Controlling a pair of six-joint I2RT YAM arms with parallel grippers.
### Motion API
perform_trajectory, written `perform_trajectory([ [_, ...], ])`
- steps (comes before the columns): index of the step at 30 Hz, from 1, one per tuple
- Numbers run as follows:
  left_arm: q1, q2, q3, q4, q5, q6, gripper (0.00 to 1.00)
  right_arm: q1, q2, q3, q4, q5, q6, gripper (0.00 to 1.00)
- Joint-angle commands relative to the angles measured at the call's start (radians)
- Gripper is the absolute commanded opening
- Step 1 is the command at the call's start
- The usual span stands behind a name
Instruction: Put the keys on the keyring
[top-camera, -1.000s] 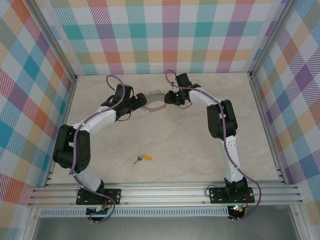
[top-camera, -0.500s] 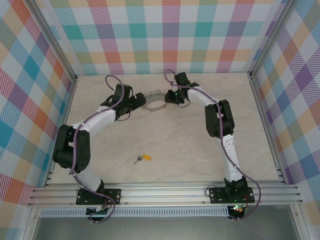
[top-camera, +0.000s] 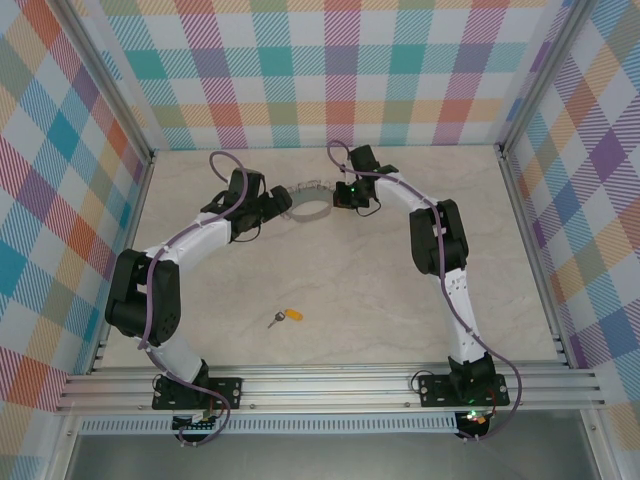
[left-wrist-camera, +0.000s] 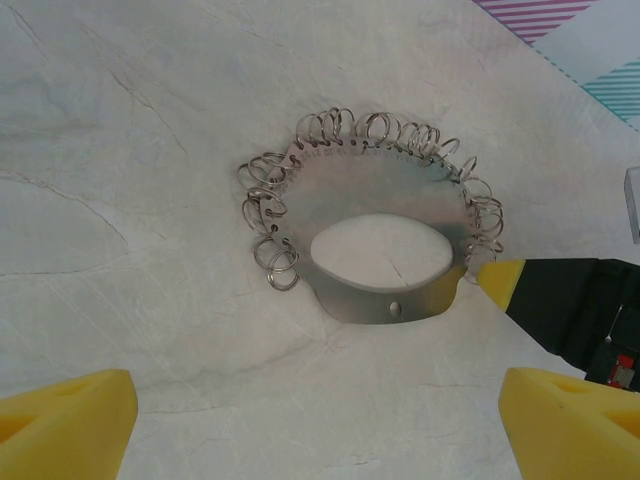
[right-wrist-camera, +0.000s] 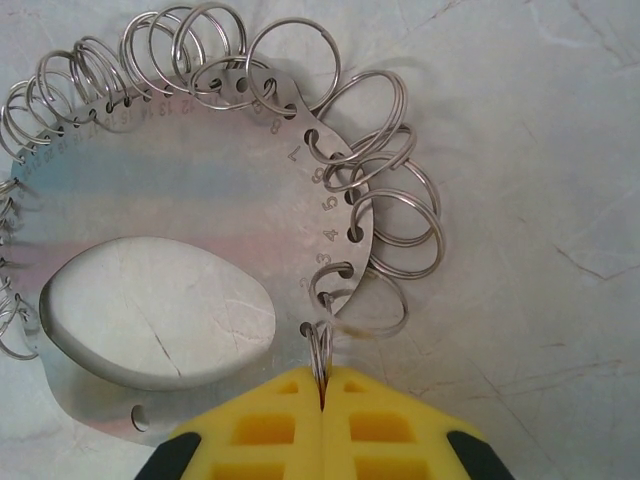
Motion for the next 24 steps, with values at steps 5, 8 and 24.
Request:
perform_trajectory([
  [5,0.007,-0.063,-0.03,0.002,0.014,-0.006,0.93,0.012,-0.107,-0.122,-0.008,-0.021,-0.074,0.0],
  [8,0.007,-0.084,-0.043,-0.007,0.012,-0.002,0.93,0.019,-0.178,-0.226,0.018,-0.02,-0.095,0.0],
  [24,-0.015,-0.248,-0.161,-0.041,0.069,-0.011,0.93,0.084,-0.661,-0.953,0.242,-0.016,-0.039,0.12],
])
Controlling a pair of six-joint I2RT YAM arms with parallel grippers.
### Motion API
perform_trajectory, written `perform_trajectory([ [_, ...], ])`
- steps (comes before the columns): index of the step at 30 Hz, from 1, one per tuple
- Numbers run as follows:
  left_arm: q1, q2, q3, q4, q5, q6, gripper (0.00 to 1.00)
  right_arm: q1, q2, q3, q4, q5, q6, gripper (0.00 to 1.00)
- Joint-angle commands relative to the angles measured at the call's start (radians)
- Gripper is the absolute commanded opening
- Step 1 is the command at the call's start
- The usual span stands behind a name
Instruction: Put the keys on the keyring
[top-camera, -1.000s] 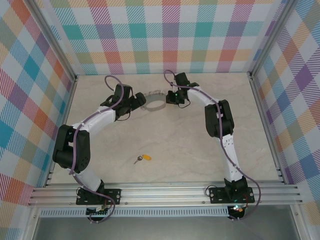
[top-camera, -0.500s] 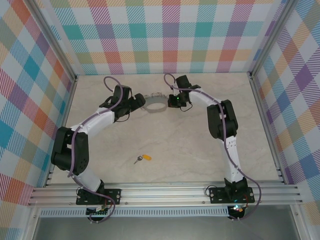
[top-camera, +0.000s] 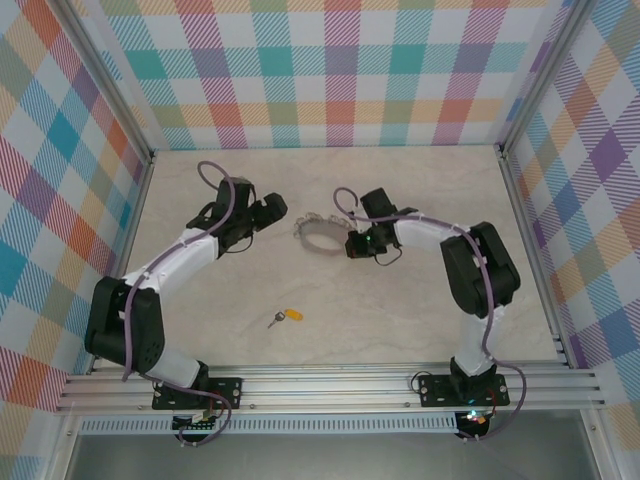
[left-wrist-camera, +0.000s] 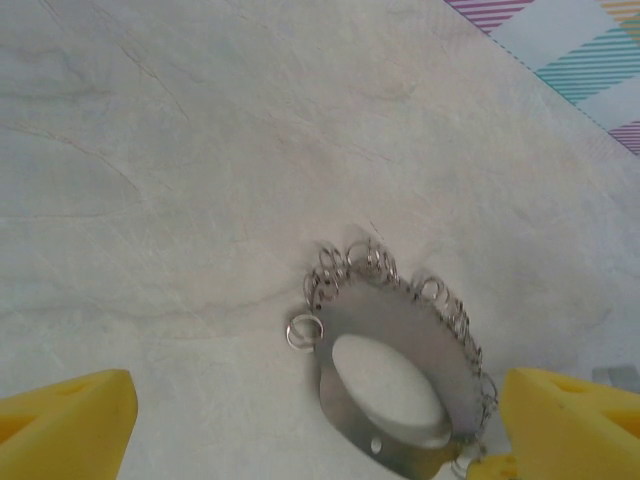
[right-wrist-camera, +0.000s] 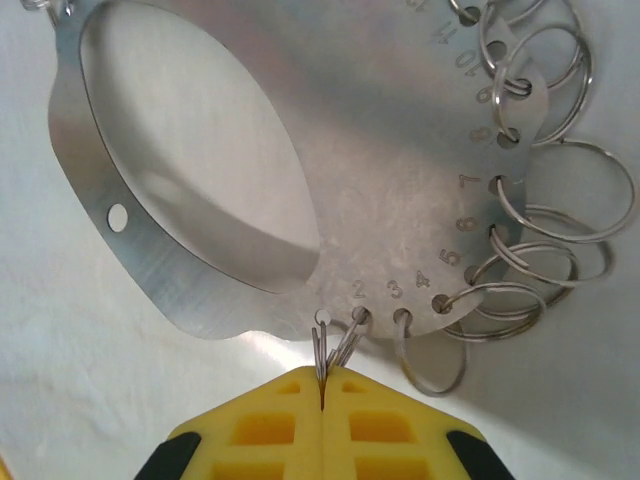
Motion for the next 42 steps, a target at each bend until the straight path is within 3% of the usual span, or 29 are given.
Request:
perform_trajectory([
  [1,-0.011,-0.064,-0.03,-0.035,0.03,-0.01,0.93,0.004,-0.107,-0.105,0.068,0.003,0.04,0.24],
  [4,-0.018,-0.098,-0.053,-0.043,0.05,-0.008,0.93,0.004,-0.218,-0.191,0.087,0.047,0.09,0.5],
  [7,-0.028,-0.124,-0.072,-0.044,0.062,-0.004,0.93,0.004,-0.313,-0.241,0.097,0.057,0.158,0.55],
  [15,-0.042,-0.113,-0.072,-0.026,0.078,0.005,0.93,0.029,-0.395,-0.323,0.19,0.028,0.319,0.55],
  [26,-0.058,-0.049,-0.04,-0.002,0.09,0.003,0.94,0.089,-0.253,-0.301,0.249,0.024,0.356,0.49],
  [42,-0.06,-0.037,-0.033,-0.007,0.082,0.01,0.93,0.093,-0.115,-0.192,0.239,0.087,0.301,0.48],
])
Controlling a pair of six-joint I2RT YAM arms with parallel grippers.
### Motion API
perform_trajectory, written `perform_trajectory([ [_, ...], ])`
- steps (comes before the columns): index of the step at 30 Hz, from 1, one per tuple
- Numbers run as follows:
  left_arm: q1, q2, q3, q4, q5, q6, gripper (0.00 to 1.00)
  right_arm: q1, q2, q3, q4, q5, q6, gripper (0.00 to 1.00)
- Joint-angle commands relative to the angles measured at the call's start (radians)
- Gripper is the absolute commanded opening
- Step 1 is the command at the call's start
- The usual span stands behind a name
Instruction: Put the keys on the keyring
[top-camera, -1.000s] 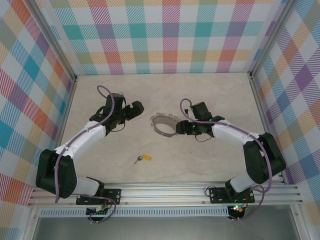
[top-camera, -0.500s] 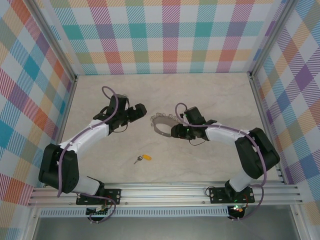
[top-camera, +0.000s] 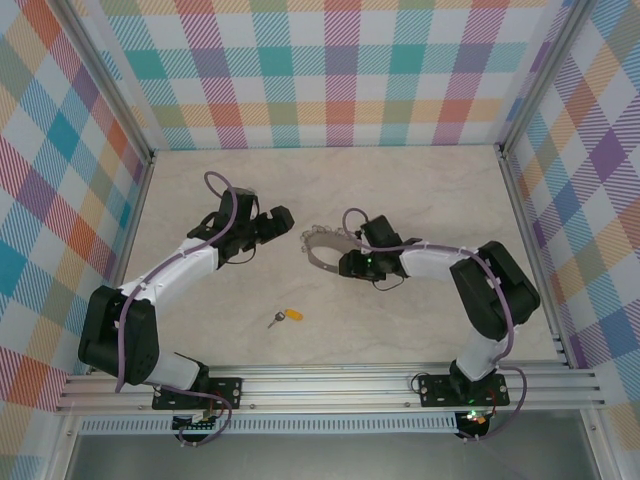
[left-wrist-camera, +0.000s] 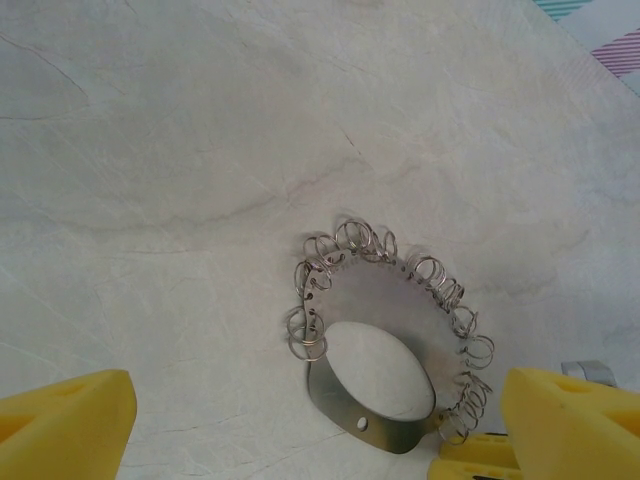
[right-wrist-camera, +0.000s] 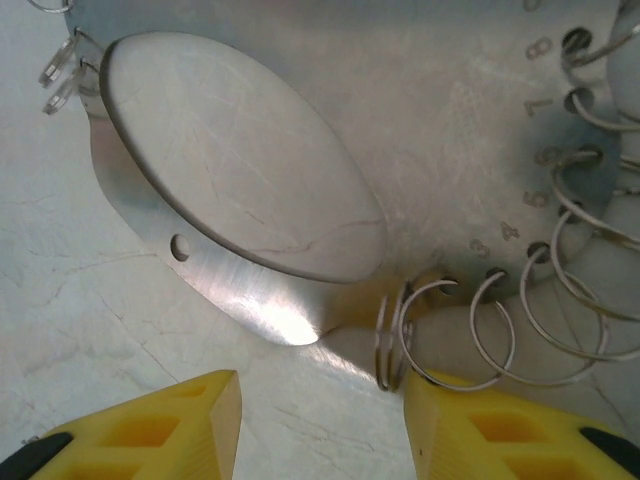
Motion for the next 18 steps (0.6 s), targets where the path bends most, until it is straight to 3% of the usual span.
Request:
perform_trajectory([
  [1,-0.015,0.011,0.032,0.012,0.003,0.01,0.93,-0.005,0.028,0.079,-0.002,0.04,-0.049,0.47],
  [12,-0.015,0.021,0.038,0.014,0.008,0.008,0.93,-0.071,0.127,0.249,-0.089,0.063,-0.129,0.47],
  [18,-0.015,0.024,0.036,0.022,0.014,0.003,0.93,-0.068,0.023,0.175,-0.066,0.018,-0.106,0.44],
])
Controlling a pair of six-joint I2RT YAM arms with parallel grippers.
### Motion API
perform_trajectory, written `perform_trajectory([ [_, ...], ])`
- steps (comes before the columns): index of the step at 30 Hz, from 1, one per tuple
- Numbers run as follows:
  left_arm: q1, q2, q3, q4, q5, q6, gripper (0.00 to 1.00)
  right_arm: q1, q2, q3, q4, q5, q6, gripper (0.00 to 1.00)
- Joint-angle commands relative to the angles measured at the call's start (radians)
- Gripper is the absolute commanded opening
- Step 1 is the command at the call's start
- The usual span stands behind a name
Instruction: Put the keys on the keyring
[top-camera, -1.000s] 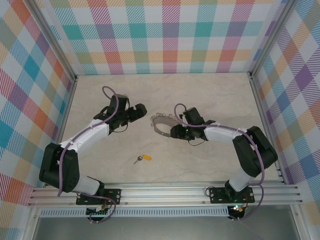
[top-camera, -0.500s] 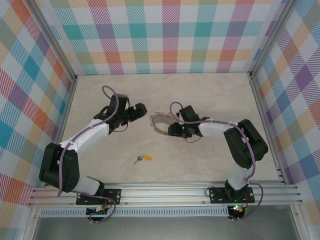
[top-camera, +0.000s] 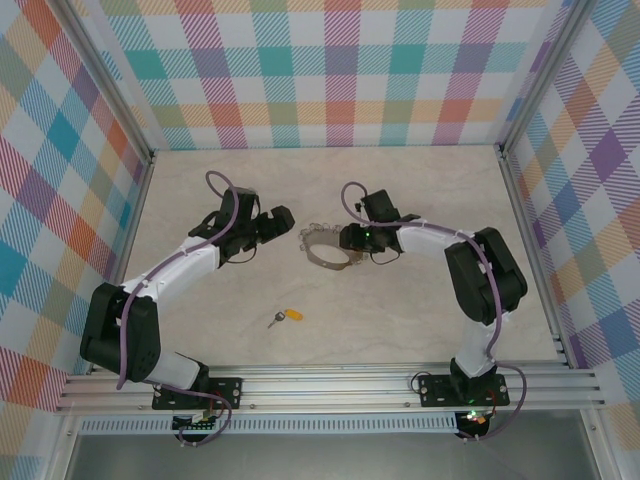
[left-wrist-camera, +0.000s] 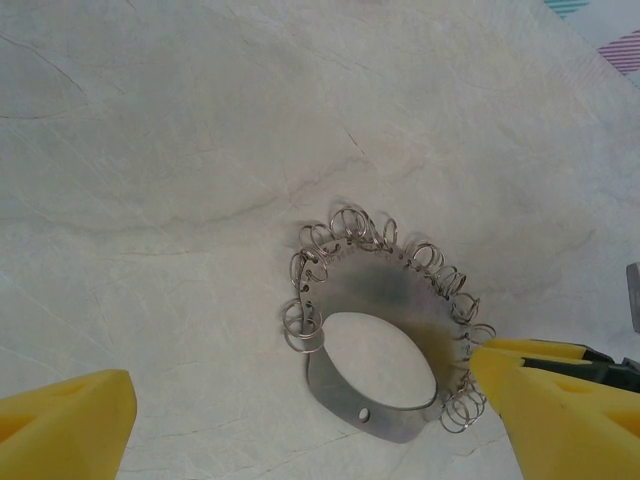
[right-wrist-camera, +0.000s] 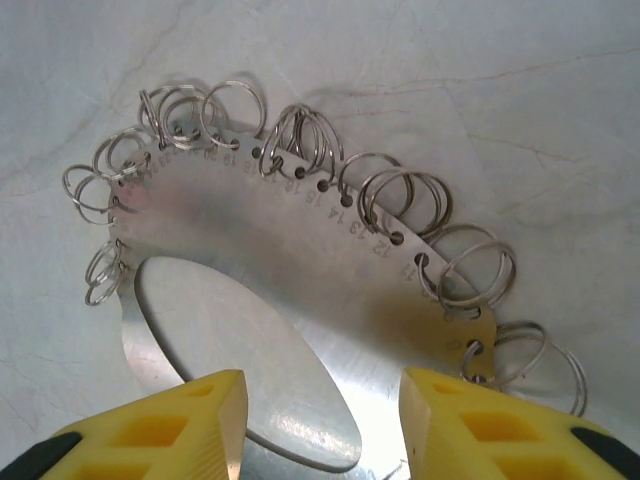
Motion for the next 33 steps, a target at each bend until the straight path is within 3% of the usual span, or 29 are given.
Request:
perform_trajectory([
  [1,-0.015,0.009,0.028,0.025,0.016,0.0,0.93,0.007,-0.102,-0.054,-0.008,-0.04,0.005,0.44],
  [8,-0.018,0.023,0.041,0.032,0.024,-0.006,0.93,0.054,-0.19,-0.144,-0.005,-0.054,0.067,0.42],
  [33,-0.025,0.017,0.044,0.02,0.012,-0.001,0.94,0.082,-0.105,-0.157,-0.009,0.052,0.088,0.39],
])
